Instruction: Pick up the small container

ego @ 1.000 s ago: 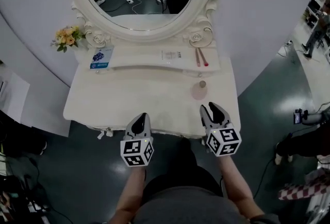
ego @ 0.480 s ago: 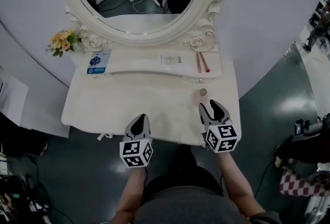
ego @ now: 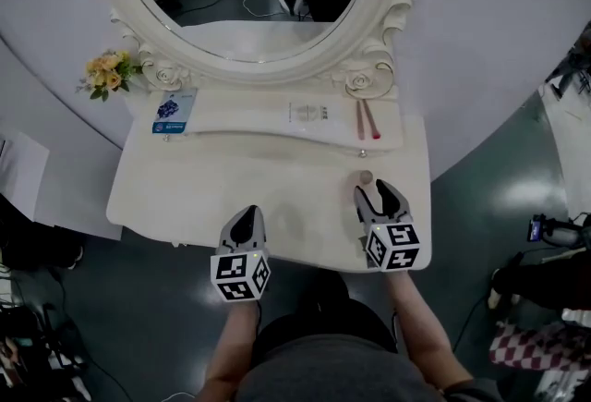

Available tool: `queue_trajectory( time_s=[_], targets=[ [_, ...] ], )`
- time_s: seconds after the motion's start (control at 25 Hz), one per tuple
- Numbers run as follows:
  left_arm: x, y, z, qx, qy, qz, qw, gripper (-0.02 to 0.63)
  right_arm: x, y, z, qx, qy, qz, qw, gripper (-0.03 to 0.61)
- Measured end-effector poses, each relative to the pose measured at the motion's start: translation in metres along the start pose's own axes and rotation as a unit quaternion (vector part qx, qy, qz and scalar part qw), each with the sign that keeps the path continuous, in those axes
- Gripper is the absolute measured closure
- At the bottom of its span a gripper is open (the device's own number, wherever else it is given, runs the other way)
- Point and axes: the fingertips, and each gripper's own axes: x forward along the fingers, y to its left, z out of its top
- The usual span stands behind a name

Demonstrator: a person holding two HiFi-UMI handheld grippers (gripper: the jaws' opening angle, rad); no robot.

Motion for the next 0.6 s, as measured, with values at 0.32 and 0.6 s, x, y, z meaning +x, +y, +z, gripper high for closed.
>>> queue_trajectory(
  time_s=[0.32, 0.6],
  targets=[
    [0.012, 0.005, -0.002, -0.006, 0.009, 0.014, 0.9999, 0.606, 0.022, -0.005, -0.005, -0.008, 0.011, 0.009, 1.000, 0.364],
    [0.021, 0.003, -0.004, -0.009, 0.016, 0.018, 0.9997, 0.606, 0.036, -0.004, -0.012, -0.013, 0.019, 0.022, 0.999, 0.365]
  ],
)
